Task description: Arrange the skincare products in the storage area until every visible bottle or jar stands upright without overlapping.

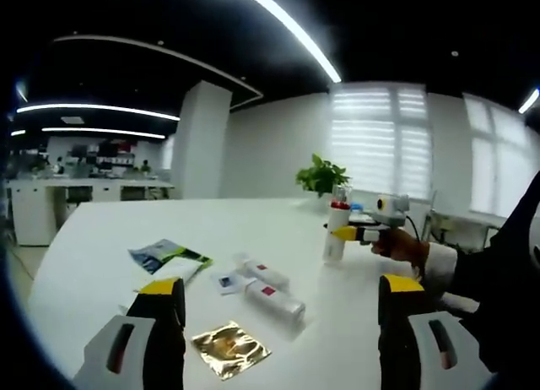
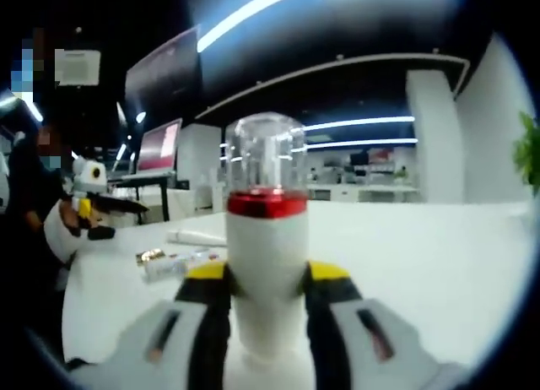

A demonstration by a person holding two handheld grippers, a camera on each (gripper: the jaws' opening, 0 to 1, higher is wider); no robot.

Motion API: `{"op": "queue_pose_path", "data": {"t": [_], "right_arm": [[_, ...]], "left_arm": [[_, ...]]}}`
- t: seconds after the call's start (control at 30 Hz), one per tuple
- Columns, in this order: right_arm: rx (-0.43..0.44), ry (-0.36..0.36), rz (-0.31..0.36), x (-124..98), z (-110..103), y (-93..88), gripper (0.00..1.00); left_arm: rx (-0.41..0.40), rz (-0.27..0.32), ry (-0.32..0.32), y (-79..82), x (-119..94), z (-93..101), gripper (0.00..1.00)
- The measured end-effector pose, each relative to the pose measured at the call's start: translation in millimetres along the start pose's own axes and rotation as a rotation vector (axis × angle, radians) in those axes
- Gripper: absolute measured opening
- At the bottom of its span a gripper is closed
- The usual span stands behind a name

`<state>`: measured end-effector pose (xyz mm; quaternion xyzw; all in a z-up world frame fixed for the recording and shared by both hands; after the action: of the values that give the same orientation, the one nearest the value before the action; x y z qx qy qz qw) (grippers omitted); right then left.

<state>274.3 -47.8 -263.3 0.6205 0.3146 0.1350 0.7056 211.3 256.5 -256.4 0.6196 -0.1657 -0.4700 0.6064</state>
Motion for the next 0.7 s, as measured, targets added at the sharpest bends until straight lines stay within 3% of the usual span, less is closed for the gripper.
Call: {"op": "queue_pose_path", "data": {"t": [0.37,0.7], "right_arm": [[0.026,-0.003,0.0,-7,12,-6.1,0.32],[-0.012,-0.004,0.003,-9,11,-11.2,0.32]], "left_arm": [[-0.01,-0.014,-0.006,-2.9,4,0.8,0.98],[-0.017,-0.027,-0.019,-5.1,9,2.8,0.98]]}}
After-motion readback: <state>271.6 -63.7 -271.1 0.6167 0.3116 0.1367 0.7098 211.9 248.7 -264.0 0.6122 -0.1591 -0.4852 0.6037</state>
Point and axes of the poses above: the point that each gripper's makers call its tool centre point, and the gripper's own axes: x roughly forward along the fingers, z roughly to its right, y roughly out of its top, the point moved 3 cm from there along -x, roughly backward along the fingers, and after that the axes turned 15 degrees about -z, right-handed, at the moved point
